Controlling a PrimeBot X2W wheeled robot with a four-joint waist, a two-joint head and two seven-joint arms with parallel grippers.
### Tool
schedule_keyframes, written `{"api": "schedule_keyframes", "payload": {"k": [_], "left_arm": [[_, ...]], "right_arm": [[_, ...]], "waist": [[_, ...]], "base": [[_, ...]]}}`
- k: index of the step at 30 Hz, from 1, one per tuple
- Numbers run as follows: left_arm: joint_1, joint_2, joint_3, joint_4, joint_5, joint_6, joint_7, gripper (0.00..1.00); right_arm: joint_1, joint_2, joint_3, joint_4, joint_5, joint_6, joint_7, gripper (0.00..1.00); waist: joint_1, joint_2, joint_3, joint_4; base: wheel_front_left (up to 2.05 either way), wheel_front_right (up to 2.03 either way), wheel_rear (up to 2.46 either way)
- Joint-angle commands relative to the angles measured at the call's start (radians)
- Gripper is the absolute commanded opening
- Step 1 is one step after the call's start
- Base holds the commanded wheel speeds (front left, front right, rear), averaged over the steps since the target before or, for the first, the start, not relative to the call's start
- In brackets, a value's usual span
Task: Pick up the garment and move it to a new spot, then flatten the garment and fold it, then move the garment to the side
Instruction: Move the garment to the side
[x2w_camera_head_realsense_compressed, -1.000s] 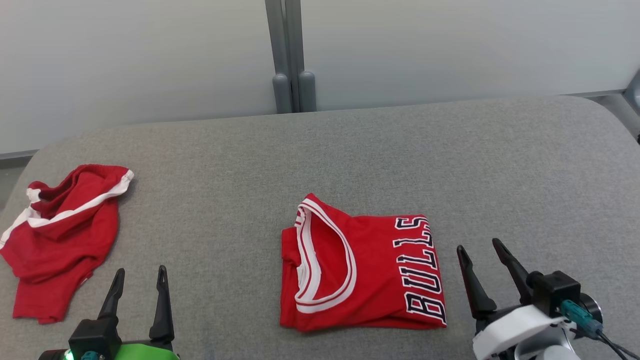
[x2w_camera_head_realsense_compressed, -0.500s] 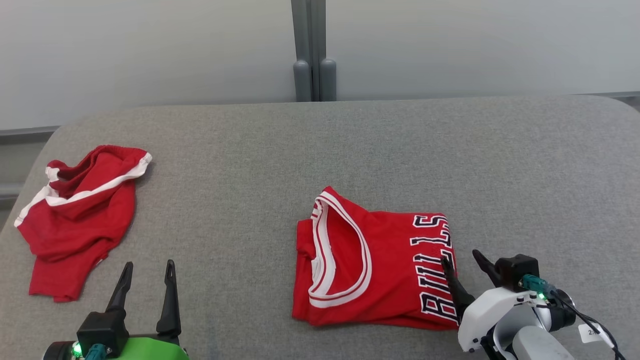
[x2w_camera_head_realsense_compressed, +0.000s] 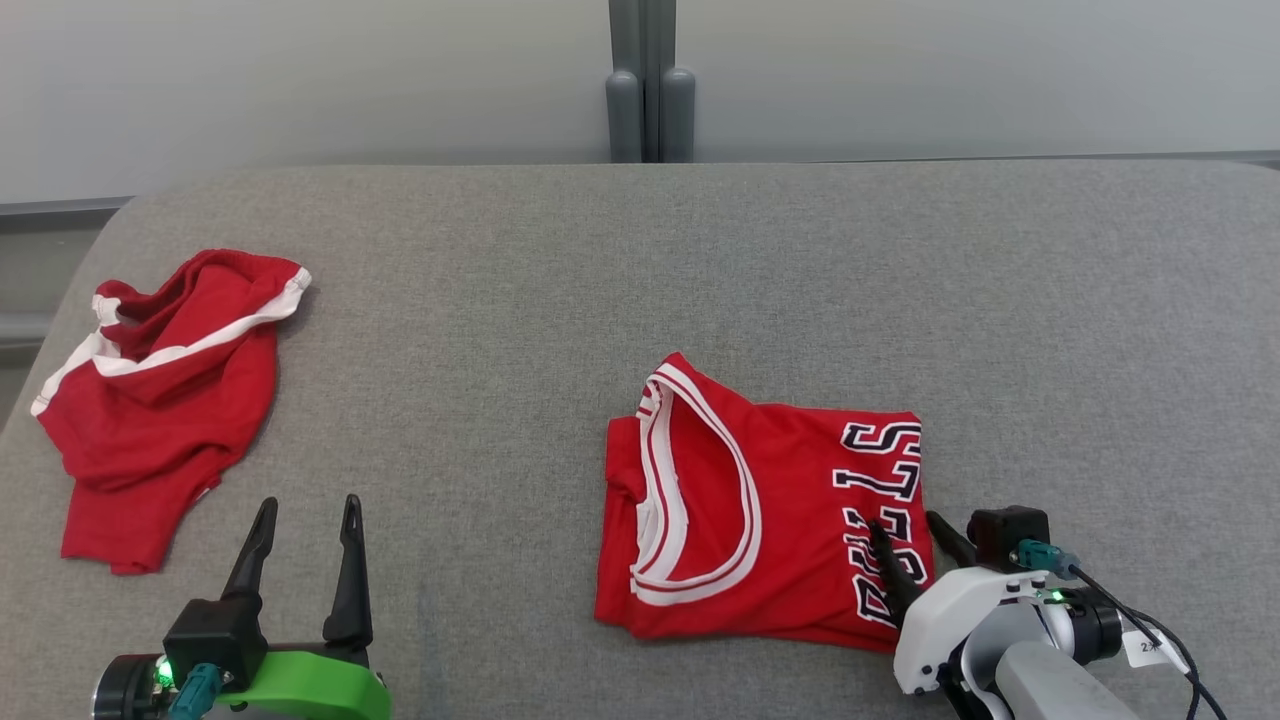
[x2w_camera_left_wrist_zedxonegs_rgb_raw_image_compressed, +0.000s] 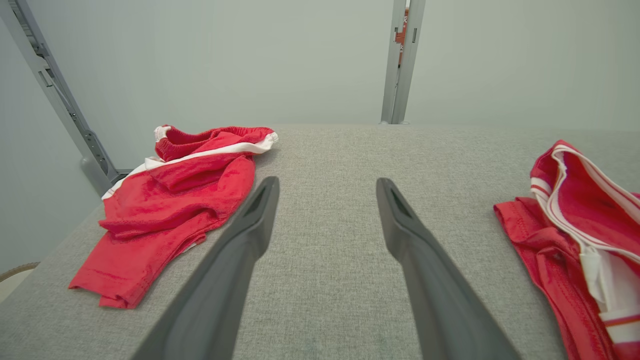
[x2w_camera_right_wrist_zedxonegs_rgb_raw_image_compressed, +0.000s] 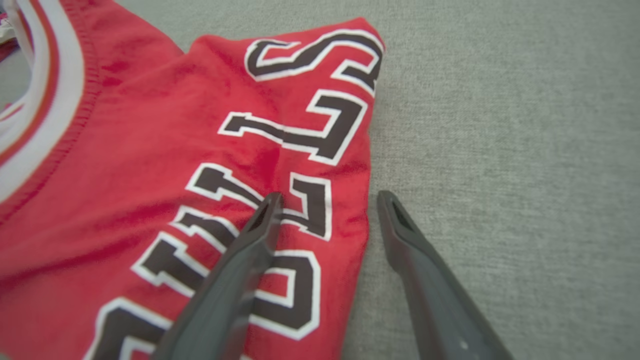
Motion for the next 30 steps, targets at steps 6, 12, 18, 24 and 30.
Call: {"api": "schedule_keyframes", "payload": {"k": [6,12,18,24,30], "left_arm": [[-0.021,0.000,-0.001,0.003,-0.010,0.005,0.000,1.00],[-0.048,-0.001,-0.020,-0.002,-0.017,0.005,0.000,1.00],[-0.111,-0.001,-0.062,-0.023,-0.030,0.006,0.000,1.00],[-0.200,0.000,-0.090,-0.058,-0.009,0.006,0.000,1.00],[-0.270,0.025,-0.092,-0.109,0.027,0.004,0.000,1.00]], "right_arm": [[-0.034,-0.003,0.047,0.057,0.063,-0.001,-0.002,0.00],[-0.143,-0.065,0.113,0.038,0.075,-0.002,-0.008,0.00],[-0.307,-0.181,0.185,0.021,0.087,-0.001,0.027,0.00],[-0.478,-0.345,0.247,-0.022,0.102,-0.001,0.060,0.00],[-0.611,-0.501,0.267,-0.053,0.132,-0.001,0.067,0.00]], "waist": [[0.0000,0.0000,0.020,-0.008],[0.0000,0.0000,0.062,-0.023],[0.0000,0.0000,0.172,-0.043],[0.0000,0.0000,0.328,-0.095],[0.0000,0.0000,0.454,-0.177]], "base": [[0.00,0.00,0.00],[0.00,0.00,0.00],[0.00,0.00,0.00],[0.00,0.00,0.00],[0.00,0.00,0.00]]}}
